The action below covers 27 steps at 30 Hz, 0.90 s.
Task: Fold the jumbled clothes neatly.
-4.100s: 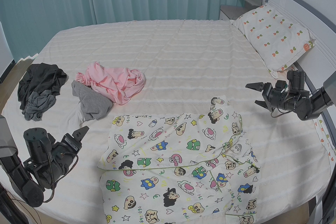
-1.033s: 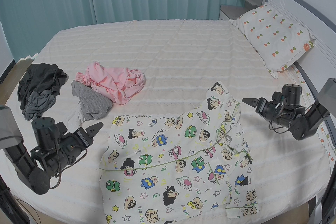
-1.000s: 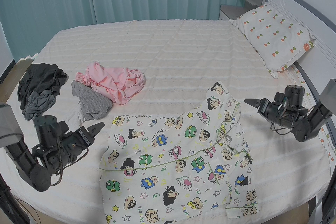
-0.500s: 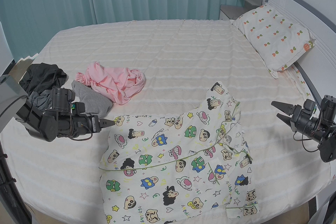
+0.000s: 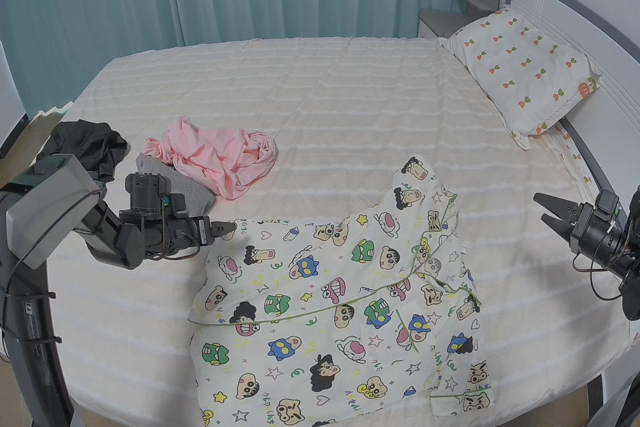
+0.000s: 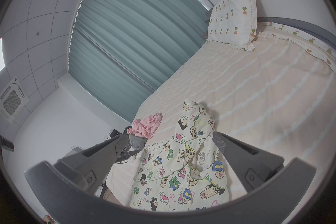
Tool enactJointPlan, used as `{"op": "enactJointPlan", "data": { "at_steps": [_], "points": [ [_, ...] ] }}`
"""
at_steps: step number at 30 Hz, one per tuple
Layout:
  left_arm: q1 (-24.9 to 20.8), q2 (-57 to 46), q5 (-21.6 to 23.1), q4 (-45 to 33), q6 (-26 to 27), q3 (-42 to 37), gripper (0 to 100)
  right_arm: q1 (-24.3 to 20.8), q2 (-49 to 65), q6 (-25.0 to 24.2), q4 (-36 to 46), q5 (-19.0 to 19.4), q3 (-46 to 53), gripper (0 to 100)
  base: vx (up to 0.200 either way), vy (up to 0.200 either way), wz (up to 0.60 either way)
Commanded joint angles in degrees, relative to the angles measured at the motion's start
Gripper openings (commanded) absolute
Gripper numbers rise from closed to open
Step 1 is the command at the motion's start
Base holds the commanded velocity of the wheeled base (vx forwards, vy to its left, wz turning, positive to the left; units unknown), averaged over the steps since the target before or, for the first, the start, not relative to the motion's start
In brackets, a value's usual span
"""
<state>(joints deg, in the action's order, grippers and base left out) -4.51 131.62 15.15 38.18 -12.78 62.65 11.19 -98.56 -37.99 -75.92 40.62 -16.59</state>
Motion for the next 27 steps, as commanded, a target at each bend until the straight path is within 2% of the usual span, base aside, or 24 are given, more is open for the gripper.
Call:
{"op": "enactJointPlan", "data": {
  "at_steps": [1, 14, 18, 24, 25, 27],
  "points": [
    [-1.5, 6.2, -1.7, 2.7, -1.9, 2.7, 100, -0.4, 2.0, 0.3, 0.0, 0.1, 0.8, 100, 0.000, 0.000, 0.00],
    [-3.0, 8.1, -1.9, 4.2, -3.1, 5.5, 100, -1.2, 2.9, 0.3, 0.0, 0.1, 1.3, 100, 0.000, 0.000, 0.00],
    [-4.5, 8.6, -1.9, 6.3, -5.9, 5.5, 100, -1.2, 2.8, 0.3, 0.0, 0.1, 1.3, 100, 0.000, 0.000, 0.00],
    [-4.9, 9.4, -2.0, 6.9, -6.2, 5.7, 100, -1.2, 2.9, 0.3, 0.0, 0.1, 1.3, 100, 0.000, 0.000, 0.00],
    [-4.9, 9.4, -2.0, 6.9, -6.2, 5.7, 0, -1.2, 2.9, 0.3, 0.0, 0.1, 1.3, 100, 0.000, 0.000, 0.00],
    [-4.7, 9.4, -2.1, 6.9, -6.2, 5.7, 0, -1.2, 2.9, 0.3, 0.0, 0.1, 1.3, 100, 0.000, 0.000, 0.00]
  ]
}}
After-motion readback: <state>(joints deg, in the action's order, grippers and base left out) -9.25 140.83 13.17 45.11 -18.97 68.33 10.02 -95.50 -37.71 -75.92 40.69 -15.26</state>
